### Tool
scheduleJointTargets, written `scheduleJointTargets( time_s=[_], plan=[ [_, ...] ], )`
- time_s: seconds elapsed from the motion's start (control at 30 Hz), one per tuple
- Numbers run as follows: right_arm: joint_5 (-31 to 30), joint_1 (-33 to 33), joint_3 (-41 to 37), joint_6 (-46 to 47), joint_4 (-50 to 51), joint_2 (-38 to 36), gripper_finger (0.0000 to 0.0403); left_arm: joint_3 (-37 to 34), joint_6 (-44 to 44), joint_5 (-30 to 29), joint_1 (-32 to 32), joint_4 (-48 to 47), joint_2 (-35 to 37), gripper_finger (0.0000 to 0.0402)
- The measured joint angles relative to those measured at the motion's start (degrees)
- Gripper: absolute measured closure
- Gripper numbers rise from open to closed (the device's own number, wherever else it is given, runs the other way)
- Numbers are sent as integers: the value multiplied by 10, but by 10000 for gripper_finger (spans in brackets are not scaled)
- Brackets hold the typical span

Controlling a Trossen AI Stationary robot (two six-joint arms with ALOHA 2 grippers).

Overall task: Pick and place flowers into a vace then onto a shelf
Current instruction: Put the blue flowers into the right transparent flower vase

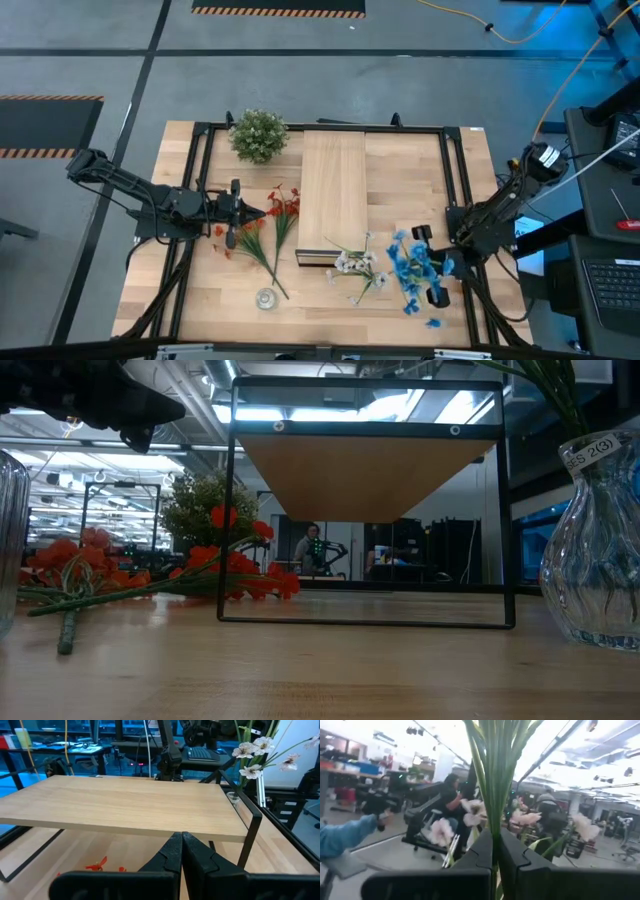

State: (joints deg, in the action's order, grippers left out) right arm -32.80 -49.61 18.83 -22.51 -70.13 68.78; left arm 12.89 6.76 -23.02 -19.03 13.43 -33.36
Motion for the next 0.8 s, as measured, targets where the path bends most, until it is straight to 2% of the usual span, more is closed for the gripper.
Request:
scheduleJointTargets(
  time_s=[0.17,0.43,0.57,0.7,0.8],
  plan=[
    [42,12,14,10,-29,27,397,0,0,0,0,0,0,398],
    [40,12,30,23,-49,79,397,0,0,0,0,-4,0,398],
    [-13,12,31,23,-95,101,397,0,0,0,0,-4,0,398],
    [-21,12,31,3,-126,124,397,0,-6,1,0,-6,0,398],
    [-61,12,31,3,-129,127,397,0,-11,1,0,-11,0,398]
  ],
)
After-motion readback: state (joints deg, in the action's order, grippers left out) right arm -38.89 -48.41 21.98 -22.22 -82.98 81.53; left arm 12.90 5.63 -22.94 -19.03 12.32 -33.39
